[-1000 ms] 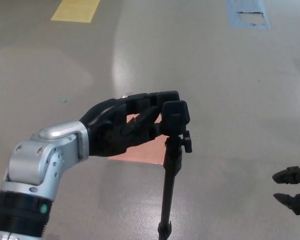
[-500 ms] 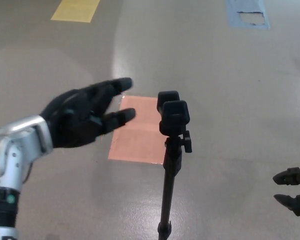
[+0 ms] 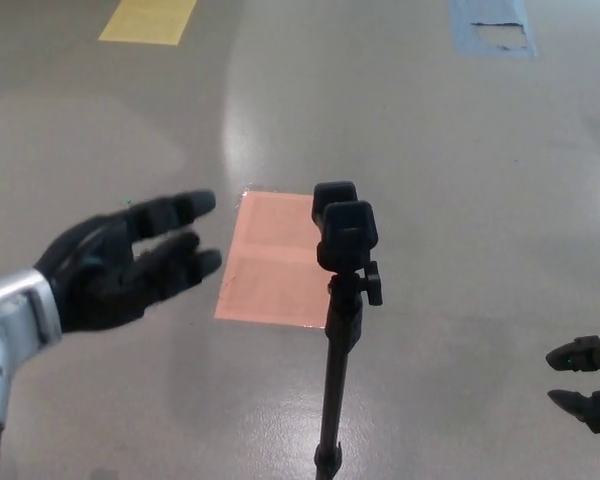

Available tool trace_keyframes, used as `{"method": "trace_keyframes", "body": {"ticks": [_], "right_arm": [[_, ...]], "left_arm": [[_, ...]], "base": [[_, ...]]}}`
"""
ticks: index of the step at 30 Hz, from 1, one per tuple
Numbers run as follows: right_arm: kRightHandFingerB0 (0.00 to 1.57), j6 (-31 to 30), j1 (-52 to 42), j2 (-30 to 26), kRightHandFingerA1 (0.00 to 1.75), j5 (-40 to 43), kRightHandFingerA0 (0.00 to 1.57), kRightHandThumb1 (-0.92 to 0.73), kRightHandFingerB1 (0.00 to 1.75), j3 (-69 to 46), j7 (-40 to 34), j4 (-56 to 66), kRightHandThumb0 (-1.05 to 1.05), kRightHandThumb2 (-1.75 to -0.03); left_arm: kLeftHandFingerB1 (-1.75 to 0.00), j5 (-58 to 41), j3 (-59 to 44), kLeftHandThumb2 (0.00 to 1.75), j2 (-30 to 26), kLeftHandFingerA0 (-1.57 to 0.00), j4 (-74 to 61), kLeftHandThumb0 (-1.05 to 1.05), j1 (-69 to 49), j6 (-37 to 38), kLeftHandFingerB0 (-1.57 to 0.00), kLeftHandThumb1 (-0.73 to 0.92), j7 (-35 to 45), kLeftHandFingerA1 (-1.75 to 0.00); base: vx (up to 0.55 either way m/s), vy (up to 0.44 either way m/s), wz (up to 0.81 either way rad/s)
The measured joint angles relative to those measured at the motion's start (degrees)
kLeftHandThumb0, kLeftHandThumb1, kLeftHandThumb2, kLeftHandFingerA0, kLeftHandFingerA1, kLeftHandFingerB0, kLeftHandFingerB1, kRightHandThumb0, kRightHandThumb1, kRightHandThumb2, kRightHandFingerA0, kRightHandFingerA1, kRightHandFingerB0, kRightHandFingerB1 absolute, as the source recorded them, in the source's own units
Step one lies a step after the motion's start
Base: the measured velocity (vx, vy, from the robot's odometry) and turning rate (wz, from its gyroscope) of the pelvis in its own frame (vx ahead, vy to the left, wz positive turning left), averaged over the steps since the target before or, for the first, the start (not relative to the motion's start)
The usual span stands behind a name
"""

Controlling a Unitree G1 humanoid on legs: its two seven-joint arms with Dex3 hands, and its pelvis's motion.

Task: The robot uses its left hand to grab the top of a phone stand kept on the floor and rotates it anti-clockwise

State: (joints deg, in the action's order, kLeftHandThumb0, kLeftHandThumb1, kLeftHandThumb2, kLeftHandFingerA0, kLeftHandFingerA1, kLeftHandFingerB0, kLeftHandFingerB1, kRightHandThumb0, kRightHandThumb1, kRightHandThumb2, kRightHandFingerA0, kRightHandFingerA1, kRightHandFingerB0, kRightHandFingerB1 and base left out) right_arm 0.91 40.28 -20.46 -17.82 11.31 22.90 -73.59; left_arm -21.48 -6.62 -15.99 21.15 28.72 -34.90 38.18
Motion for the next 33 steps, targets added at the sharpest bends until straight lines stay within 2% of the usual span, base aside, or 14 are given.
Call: {"method": "trace_keyframes", "body": {"ticks": [1,2,3,5,6,9,10,13,14,24,25,31,32,33], "right_arm": [[0.07,0.01,0.00,0.01,0.44,0.00,0.26,-0.68,0.32,0.00,0.00,0.01,-0.46,-0.79],[0.07,0.01,0.00,0.01,0.44,0.00,0.26,-0.68,0.32,0.00,0.00,0.01,-0.46,-0.79],[0.06,0.02,0.00,0.01,0.44,0.01,0.27,-0.68,0.31,0.00,0.00,0.01,-0.46,-0.80],[0.06,0.02,0.00,0.01,0.44,0.01,0.27,-0.68,0.31,0.00,0.00,0.01,-0.46,-0.80],[0.08,0.02,0.00,0.01,0.38,0.02,0.32,-0.78,0.20,0.00,0.00,0.00,-0.39,-0.67],[0.05,0.03,-0.01,0.02,0.36,0.02,0.32,-0.80,0.24,-0.01,-0.01,0.00,-0.38,-0.63],[0.00,0.03,-0.01,0.02,0.48,0.02,0.27,-0.63,0.19,-0.01,-0.01,0.00,-0.43,-0.85],[0.00,0.03,-0.11,0.06,0.48,0.06,0.27,-0.63,0.17,-0.15,-0.02,0.01,-0.44,-0.85],[0.00,0.03,-0.15,0.08,0.48,0.09,0.28,-0.63,0.16,-0.25,-0.02,0.01,-0.43,-0.85],[0.00,0.03,-0.88,0.41,0.48,0.19,0.29,-0.64,0.18,-0.80,-0.25,0.01,-0.43,-0.85],[0.00,0.03,-1.20,0.47,0.48,0.19,0.28,-0.63,0.18,-0.80,-0.34,0.01,-0.43,-0.85],[0.00,0.03,-2.34,0.78,0.48,0.22,0.29,-0.64,0.20,-0.94,-0.63,0.01,-0.43,-0.86],[0.00,0.03,-2.40,0.84,0.49,0.23,0.29,-0.64,0.20,-0.96,-0.68,0.01,-0.43,-0.86],[0.00,0.03,-2.56,0.94,0.49,0.24,0.29,-0.64,0.20,-1.01,-0.78,0.01,-0.43,-0.86]], "left_arm": [[-0.15,0.93,0.93,0.68,-0.05,-0.01,0.16,-0.03,-1.11,1.18,0.00,0.42,-0.50,-0.29],[-0.15,1.08,1.09,0.68,-0.06,-0.01,0.18,-0.03,-1.30,1.37,0.00,0.42,-0.60,-0.29],[-0.24,1.74,1.77,0.56,-0.08,-0.05,0.29,-0.01,-2.01,2.19,0.00,0.54,-0.98,-0.28],[-0.24,3.15,3.23,0.56,-0.18,-0.05,0.74,-0.01,-3.19,3.78,0.00,0.54,-1.85,-0.28],[-0.42,3.50,3.64,0.88,-0.21,0.00,0.93,0.01,-3.51,4.25,0.00,0.43,-2.09,-0.44],[-0.44,5.49,5.83,0.88,-0.43,-0.03,1.98,0.02,-5.05,6.56,-0.07,0.42,-3.38,-0.45],[-0.32,5.89,6.34,0.59,-0.51,-0.37,2.29,0.06,-5.45,7.12,-0.40,0.65,-3.70,-0.34],[-0.36,7.79,8.11,0.61,-1.11,-0.49,3.50,0.06,-7.22,9.48,-0.52,0.67,-5.12,-0.37],[-0.41,8.22,8.50,0.62,-1.35,-0.52,3.93,0.01,-7.67,10.15,-0.68,0.73,-5.60,-0.37],[-0.47,14.17,12.97,0.61,-4.75,-0.57,10.55,-0.04,-10.16,16.85,-0.81,0.71,-12.48,-0.39],[-0.47,14.90,13.38,0.60,-5.30,-0.65,11.91,-0.11,-10.21,17.83,-0.83,0.68,-13.63,-0.41],[-0.46,17.73,15.12,0.59,-7.69,-0.78,19.55,-0.18,-10.19,22.02,-0.84,0.61,-18.50,-0.44],[-0.46,18.06,15.32,0.58,-7.96,-0.87,20.53,-0.24,-10.16,22.51,-0.82,0.58,-19.03,-0.57],[-0.46,18.70,15.79,0.58,-8.55,-0.87,22.67,-0.24,-10.07,23.43,-0.82,0.58,-20.16,-0.57]], "base": [[0.00,0.000,0.00],[0.00,0.000,0.00],[0.00,0.000,0.00],[0.00,0.000,0.00],[0.00,0.000,0.00],[0.00,0.000,0.00],[0.00,0.000,0.00],[0.00,0.000,0.00],[0.00,0.000,0.00],[0.00,0.000,0.00],[0.00,0.000,0.00],[0.00,0.000,0.00],[0.00,0.000,0.00],[0.00,0.000,0.00]]}}
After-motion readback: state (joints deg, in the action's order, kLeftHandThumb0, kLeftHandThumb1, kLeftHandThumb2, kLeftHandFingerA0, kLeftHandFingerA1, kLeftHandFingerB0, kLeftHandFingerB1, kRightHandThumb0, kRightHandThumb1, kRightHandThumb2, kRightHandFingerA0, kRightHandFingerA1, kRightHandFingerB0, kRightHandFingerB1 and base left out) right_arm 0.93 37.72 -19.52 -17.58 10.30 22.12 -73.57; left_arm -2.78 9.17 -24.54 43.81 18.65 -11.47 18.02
